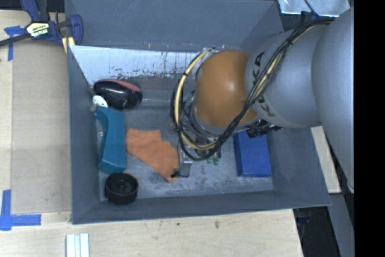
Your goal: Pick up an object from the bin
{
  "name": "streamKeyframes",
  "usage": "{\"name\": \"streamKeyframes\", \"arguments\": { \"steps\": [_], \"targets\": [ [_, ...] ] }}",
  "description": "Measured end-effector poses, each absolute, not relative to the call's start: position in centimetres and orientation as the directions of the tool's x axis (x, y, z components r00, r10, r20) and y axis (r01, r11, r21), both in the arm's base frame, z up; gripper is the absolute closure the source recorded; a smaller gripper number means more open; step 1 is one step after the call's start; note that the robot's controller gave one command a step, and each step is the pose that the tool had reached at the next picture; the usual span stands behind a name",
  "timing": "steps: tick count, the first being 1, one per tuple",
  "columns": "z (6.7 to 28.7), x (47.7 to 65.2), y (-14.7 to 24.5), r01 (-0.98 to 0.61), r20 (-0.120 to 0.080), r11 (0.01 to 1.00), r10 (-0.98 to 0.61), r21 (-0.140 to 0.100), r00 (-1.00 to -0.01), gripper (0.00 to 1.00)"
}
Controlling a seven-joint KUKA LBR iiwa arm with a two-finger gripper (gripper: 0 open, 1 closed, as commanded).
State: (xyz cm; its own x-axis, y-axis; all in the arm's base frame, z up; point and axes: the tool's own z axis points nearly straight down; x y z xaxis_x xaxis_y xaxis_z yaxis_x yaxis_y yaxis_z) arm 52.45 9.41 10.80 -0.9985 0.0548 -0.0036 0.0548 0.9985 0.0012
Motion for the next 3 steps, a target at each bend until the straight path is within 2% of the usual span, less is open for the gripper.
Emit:
{"name": "streamKeyframes", "arguments": {
  "steps": [1,2,3],
  "targets": [
    [7.8,50.2,11.2,0.076,-0.001,0.997,0.076,0.001,-0.997,1.0],
    [7.8,50.2,11.2,0.076,-0.001,0.997,0.076,0.001,-0.997,1.0],
    [22.3,50.8,11.9,0.079,-0.002,0.997,0.079,0.001,-0.997,1.0]
  ]
}}
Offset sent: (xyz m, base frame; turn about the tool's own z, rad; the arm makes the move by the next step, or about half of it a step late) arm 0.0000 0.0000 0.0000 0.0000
